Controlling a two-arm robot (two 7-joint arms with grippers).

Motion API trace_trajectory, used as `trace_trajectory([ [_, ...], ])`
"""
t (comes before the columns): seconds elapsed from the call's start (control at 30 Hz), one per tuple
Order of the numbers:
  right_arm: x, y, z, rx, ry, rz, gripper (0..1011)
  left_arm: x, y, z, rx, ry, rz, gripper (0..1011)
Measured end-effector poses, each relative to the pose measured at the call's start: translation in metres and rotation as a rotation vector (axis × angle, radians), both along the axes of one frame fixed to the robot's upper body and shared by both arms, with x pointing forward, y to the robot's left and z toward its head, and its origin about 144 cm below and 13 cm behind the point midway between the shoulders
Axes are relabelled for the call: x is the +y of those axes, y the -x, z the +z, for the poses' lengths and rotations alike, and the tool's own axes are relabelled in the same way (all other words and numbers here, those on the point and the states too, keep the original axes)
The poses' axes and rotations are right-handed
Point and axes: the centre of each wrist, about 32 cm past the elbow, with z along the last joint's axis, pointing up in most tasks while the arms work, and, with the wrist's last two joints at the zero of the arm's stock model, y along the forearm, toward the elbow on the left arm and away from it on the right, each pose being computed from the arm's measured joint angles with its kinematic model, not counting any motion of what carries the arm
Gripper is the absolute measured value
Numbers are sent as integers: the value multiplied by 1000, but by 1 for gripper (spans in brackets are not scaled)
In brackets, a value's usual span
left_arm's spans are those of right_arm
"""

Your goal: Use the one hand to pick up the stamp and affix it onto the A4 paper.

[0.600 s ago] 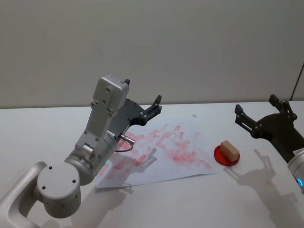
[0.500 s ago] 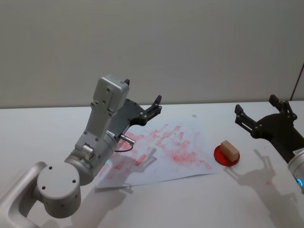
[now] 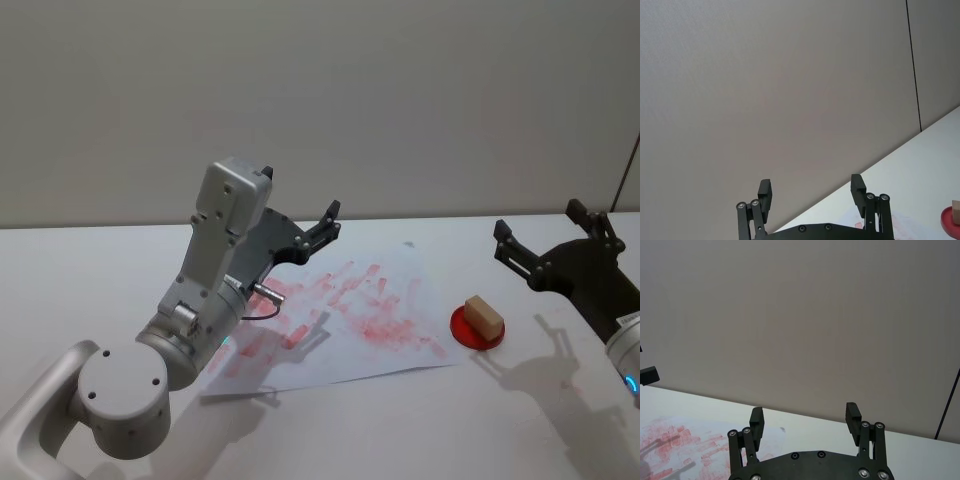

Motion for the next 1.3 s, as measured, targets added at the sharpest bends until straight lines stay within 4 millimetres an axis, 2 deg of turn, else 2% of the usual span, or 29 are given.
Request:
trace_trajectory([
  [0.33, -10, 2, 0, 13, 1, 2, 1001, 0, 0, 0, 0, 0, 0, 1001],
  [0.9, -55, 20, -7, 184, -10, 32, 1001, 0, 0, 0, 0, 0, 0, 1001],
  [1.03, -61, 18, -8, 226, -2, 61, 1001, 0, 0, 0, 0, 0, 0, 1001],
  [1.3, -64, 1, -9, 290, 27, 127, 1001, 0, 0, 0, 0, 0, 0, 1001],
])
